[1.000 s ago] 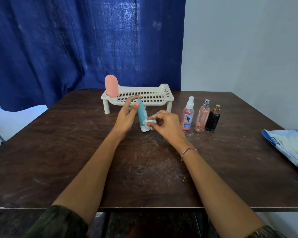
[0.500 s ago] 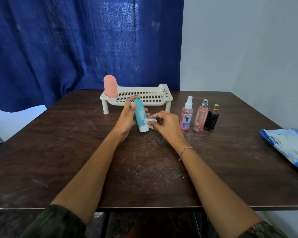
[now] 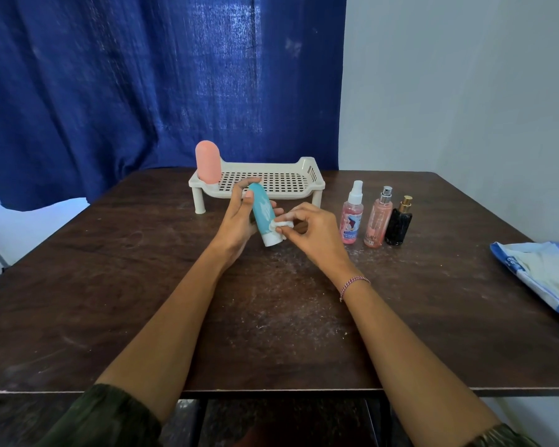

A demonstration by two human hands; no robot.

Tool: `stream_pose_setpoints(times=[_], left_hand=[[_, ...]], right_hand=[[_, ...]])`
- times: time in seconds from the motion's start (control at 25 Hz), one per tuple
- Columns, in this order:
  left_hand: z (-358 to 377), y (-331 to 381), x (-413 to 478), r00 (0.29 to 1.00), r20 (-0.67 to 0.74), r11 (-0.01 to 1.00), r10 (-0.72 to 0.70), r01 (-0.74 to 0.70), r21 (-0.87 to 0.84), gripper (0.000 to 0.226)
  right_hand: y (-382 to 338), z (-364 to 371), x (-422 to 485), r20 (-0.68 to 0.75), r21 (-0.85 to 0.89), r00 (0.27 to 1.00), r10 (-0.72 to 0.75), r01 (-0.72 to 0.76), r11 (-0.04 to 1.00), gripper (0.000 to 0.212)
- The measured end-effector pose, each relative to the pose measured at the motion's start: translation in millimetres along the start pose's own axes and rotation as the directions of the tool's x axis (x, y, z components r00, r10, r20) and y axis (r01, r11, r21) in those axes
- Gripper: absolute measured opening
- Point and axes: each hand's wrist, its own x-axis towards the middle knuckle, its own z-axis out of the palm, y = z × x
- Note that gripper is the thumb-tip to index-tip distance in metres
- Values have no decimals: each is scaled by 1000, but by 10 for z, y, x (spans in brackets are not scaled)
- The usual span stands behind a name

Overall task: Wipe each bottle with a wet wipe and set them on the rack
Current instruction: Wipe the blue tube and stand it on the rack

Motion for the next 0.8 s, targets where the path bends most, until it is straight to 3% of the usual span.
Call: stream_pose_setpoints(times=[0.16, 0.4, 0.68, 0.8], left_hand=[[20, -2, -19, 999, 2, 998, 43, -43, 36, 24], [21, 18, -11, 997, -53, 998, 61, -62, -5, 25], [34, 24, -2, 999, 9, 996, 53, -52, -66, 25], [61, 11, -24, 997, 42, 996, 63, -61, -68, 26]], right_hand=[[-59, 52, -12, -23, 17, 999, -48, 49, 999, 26], [-82, 68, -30, 129, 6, 983, -132, 133, 991, 26], [-46, -13, 3, -34, 11, 999, -42, 42, 999, 28], [-96, 33, -10, -71, 37, 995, -66, 69, 997, 29]])
